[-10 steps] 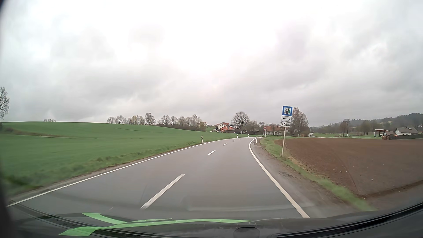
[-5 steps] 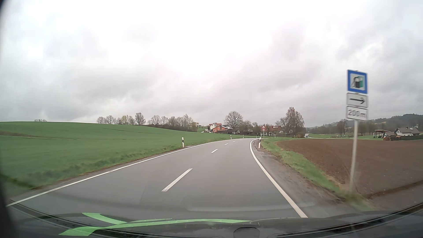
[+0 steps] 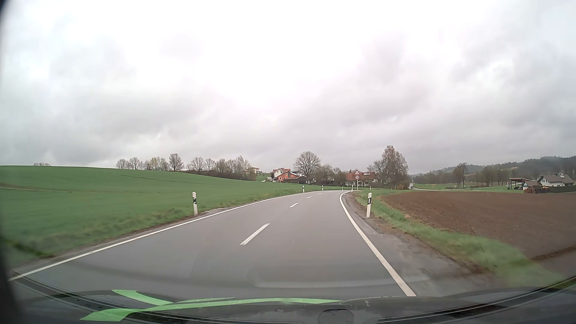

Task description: Follow the waypoints while adhering to traffic rules and regulations

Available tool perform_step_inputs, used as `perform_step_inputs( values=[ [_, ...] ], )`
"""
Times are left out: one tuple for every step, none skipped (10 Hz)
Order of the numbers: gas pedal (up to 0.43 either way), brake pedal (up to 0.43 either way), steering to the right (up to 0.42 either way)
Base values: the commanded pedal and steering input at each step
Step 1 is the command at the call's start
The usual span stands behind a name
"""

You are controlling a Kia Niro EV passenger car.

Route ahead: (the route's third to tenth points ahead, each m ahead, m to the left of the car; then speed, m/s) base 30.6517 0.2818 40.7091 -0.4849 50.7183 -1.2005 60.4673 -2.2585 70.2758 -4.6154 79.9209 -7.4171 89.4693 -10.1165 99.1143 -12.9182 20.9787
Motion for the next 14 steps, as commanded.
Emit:
perform_step_inputs(
  values=[
    [0.130, 0.000, 0.015],
    [0.130, 0.000, 0.016],
    [0.130, 0.000, 0.015],
    [0.118, 0.000, 0.016],
    [0.118, 0.000, 0.015],
    [0.110, 0.000, 0.015],
    [0.079, 0.000, 0.015],
    [0.079, 0.000, 0.015],
    [0.079, 0.000, 0.015],
    [0.067, 0.000, 0.015],
    [0.047, 0.000, 0.014],
    [0.028, 0.000, 0.014],
    [0.028, 0.000, 0.014],
    [0.028, 0.000, 0.014]
  ],
)
